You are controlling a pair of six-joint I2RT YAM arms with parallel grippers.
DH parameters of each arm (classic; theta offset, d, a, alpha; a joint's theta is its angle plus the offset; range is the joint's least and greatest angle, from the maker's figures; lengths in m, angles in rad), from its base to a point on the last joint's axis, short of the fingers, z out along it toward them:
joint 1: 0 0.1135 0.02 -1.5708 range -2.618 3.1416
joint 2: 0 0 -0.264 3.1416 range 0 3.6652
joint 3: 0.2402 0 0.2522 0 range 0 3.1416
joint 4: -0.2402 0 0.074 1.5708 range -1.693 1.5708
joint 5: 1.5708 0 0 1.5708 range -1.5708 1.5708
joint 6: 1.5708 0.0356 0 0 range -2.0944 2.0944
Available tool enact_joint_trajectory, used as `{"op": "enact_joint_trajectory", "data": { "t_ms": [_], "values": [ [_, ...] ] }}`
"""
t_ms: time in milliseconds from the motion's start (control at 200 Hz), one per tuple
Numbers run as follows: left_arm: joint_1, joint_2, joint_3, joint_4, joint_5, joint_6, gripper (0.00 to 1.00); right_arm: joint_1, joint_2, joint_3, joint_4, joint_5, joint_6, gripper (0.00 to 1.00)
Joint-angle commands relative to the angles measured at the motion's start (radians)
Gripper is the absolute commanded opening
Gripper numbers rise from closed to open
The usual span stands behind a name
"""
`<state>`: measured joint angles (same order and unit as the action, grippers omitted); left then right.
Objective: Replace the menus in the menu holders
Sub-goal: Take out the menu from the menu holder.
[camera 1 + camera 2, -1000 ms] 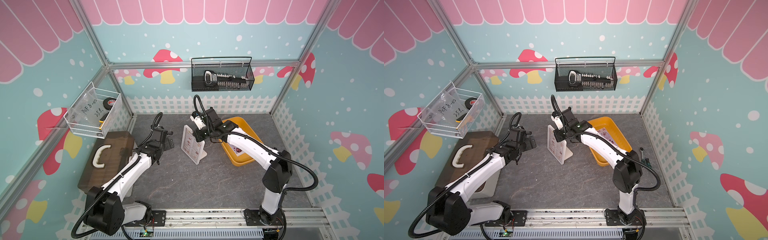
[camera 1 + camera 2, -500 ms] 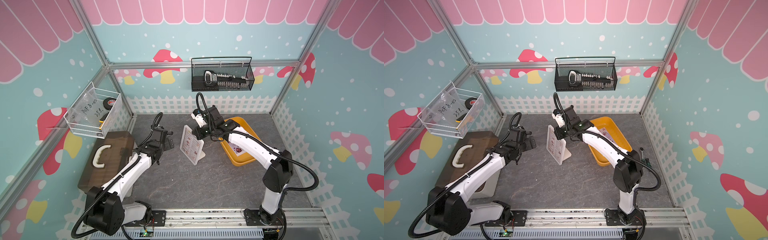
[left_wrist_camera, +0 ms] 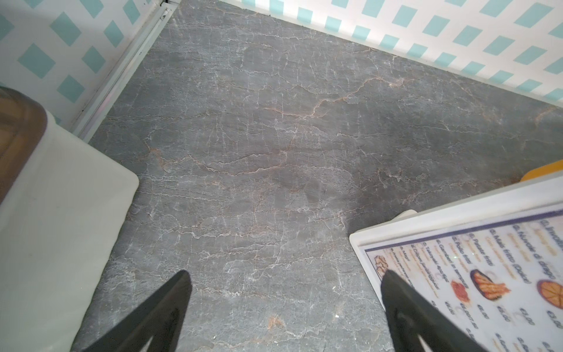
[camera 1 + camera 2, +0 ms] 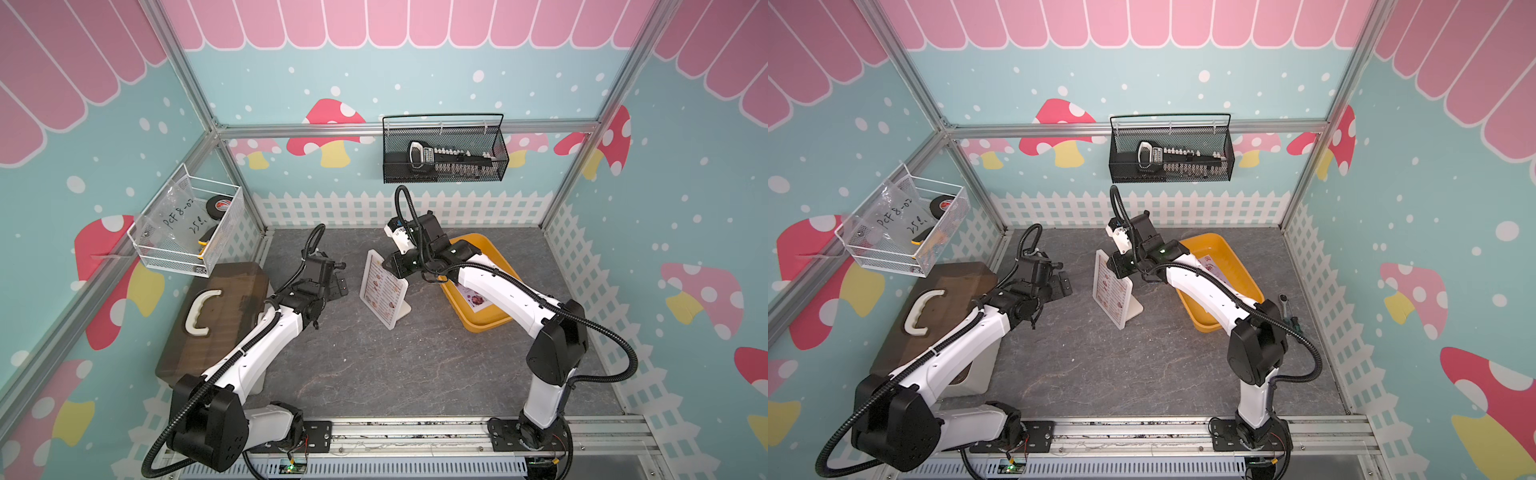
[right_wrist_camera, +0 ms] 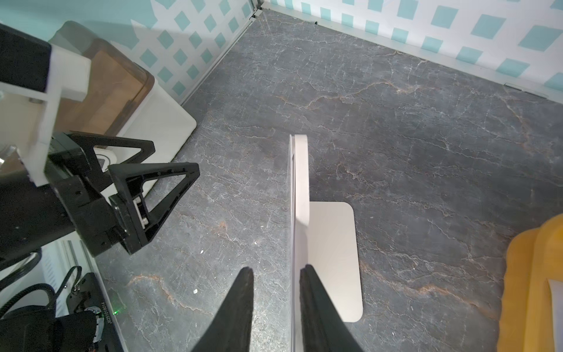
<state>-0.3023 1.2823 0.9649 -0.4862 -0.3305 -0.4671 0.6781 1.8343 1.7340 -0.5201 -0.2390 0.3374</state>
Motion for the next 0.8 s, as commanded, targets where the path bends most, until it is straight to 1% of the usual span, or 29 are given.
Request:
{"op": "enact_joint_trajectory", "data": {
  "t_ms": [0,110,225,310,495,630,796],
  "values": [
    [0.003,-0.017,0.024,-0.017,-0.022,-0.001,0.98,-0.014,-0.022,-0.007,0.004,-0.002,-0.015,0.31],
    [0.003,-0.022,0.024,-0.017,-0.025,0.001,0.98,-0.015,0.008,-0.004,-0.004,-0.034,-0.017,0.30],
    [0.003,-0.027,0.023,-0.017,-0.030,0.002,0.98,-0.015,0.030,-0.004,-0.002,-0.062,-0.012,0.26],
    [0.003,-0.028,0.021,-0.017,-0.031,0.002,0.98,-0.015,0.038,-0.001,-0.003,-0.068,-0.009,0.22],
    [0.003,-0.023,0.029,-0.018,-0.035,0.010,0.98,-0.015,0.057,0.015,-0.016,-0.071,-0.012,0.20],
    [0.003,-0.023,0.036,-0.020,-0.038,0.015,0.98,-0.015,0.057,0.022,-0.016,-0.082,-0.011,0.17],
    [0.003,-0.022,0.040,-0.022,-0.042,0.017,0.98,-0.015,0.057,0.025,-0.020,-0.091,-0.006,0.09]
  ]
}}
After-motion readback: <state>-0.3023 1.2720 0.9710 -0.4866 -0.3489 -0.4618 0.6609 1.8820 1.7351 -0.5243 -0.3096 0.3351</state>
